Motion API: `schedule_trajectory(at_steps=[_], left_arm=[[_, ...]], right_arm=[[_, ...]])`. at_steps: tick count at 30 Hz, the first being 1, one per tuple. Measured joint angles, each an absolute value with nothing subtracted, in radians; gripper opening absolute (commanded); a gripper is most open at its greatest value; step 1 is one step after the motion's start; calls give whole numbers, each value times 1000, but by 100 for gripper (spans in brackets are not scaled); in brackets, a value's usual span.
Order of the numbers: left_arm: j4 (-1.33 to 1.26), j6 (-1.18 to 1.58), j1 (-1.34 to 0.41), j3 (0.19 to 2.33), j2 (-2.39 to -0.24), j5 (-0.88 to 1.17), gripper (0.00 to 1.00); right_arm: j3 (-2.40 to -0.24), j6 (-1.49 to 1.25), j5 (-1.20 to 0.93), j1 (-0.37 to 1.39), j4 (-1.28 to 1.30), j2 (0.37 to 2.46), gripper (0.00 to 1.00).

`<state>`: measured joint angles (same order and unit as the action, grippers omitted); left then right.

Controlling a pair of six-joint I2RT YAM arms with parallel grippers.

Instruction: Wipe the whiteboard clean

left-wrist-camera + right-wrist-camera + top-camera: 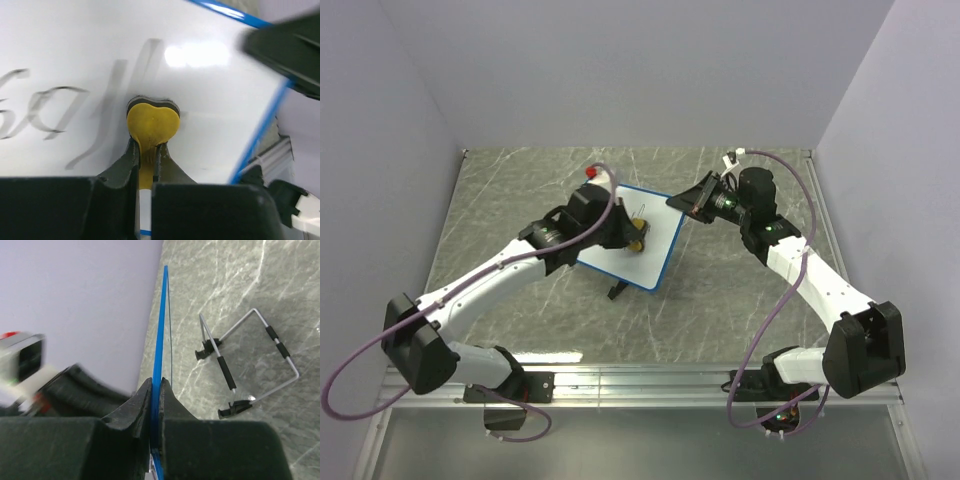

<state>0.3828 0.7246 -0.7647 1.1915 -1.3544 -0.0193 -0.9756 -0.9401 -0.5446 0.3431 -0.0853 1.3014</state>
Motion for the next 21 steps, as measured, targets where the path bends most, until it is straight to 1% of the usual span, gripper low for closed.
schedule_trajectory(at_steps=[6,9,14,21], left_arm=[[414,668,-542,1091,-1296,-13,0],[430,624,-491,1088,-1308,-6,0],[493,554,-518,1192,-1392,16,0],[518,537,-680,1386,-1508,123,0]], right_arm=[[-981,-980,-543,340,-116,1301,0],[-981,-993,-542,339,-119,1301,0],[-982,-996,-532,331,-118,1302,0],[-1004,-1002,-513,322,-112,1347,0]])
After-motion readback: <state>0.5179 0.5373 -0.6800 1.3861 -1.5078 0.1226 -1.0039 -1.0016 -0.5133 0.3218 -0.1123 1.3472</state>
